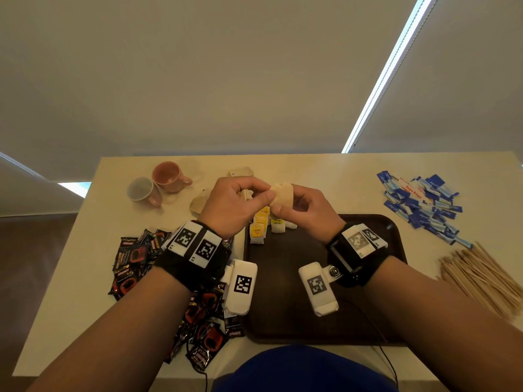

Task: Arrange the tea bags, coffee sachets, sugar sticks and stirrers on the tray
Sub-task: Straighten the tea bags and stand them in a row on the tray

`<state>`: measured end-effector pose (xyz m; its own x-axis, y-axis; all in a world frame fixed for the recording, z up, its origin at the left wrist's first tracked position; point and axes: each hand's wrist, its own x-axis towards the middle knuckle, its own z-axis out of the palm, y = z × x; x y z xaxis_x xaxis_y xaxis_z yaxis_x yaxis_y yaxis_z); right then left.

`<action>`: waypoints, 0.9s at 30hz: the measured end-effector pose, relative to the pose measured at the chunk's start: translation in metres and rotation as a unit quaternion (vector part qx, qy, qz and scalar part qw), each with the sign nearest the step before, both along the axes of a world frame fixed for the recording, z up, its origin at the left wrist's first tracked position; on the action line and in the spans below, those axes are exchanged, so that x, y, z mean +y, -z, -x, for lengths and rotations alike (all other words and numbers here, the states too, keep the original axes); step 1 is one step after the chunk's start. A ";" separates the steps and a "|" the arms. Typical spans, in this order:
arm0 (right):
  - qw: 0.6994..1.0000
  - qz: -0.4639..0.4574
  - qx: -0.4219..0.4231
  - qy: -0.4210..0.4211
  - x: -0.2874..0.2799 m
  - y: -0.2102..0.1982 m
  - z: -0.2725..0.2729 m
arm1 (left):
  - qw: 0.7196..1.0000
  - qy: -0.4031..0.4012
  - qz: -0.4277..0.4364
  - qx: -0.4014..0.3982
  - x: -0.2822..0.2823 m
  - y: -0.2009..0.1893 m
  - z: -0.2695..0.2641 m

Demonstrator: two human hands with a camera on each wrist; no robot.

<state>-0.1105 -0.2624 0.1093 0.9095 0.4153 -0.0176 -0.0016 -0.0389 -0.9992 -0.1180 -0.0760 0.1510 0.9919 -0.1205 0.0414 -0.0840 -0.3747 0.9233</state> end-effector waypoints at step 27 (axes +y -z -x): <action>0.909 0.214 -0.322 0.157 0.008 0.021 0.001 | 0.951 -0.174 0.100 0.234 -0.007 0.008 -0.004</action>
<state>-0.1114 -0.2546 0.0880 0.8610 0.2129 0.4620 0.4998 -0.5224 -0.6908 -0.1140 -0.0827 0.1434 0.8855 0.1829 -0.4270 0.4509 -0.1167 0.8849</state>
